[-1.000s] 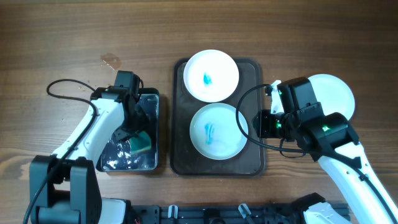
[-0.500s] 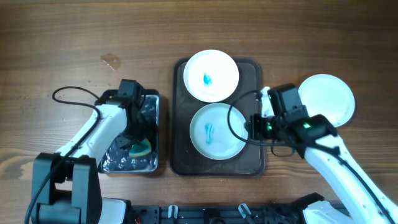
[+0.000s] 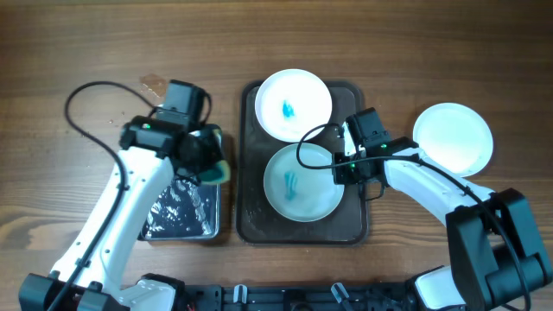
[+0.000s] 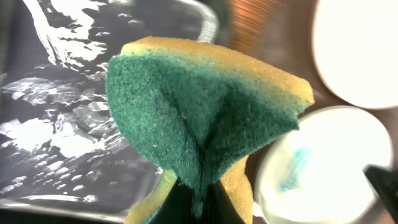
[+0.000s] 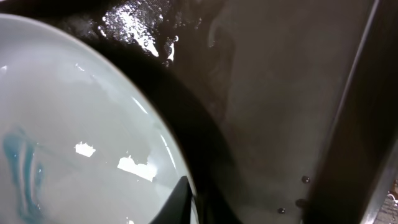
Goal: Clean dirty plates on tray and stack at the side
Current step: 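Scrub the held plate with the sponge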
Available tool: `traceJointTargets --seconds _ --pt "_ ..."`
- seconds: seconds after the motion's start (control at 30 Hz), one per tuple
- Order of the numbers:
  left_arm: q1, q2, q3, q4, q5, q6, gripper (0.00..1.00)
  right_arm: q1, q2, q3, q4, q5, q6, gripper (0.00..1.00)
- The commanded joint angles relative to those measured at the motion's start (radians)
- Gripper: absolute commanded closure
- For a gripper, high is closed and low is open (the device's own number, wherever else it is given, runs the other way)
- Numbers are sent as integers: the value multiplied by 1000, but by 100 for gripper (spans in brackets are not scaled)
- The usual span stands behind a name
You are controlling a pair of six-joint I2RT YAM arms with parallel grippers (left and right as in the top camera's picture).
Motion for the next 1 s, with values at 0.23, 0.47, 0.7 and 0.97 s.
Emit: traceJointTargets --seconds 0.23,0.47,0.7,0.97 --pt "-298 200 6 348 231 -132 96 -2 34 -12 -25 40 77 96" --pt "-428 466 6 558 322 -270 96 -2 34 -12 -42 39 76 96" --pt "-380 524 13 333 3 -296 96 -2 34 -12 -48 39 76 96" --pt "-323 500 47 169 -169 -223 96 -2 34 -12 -51 39 75 96"
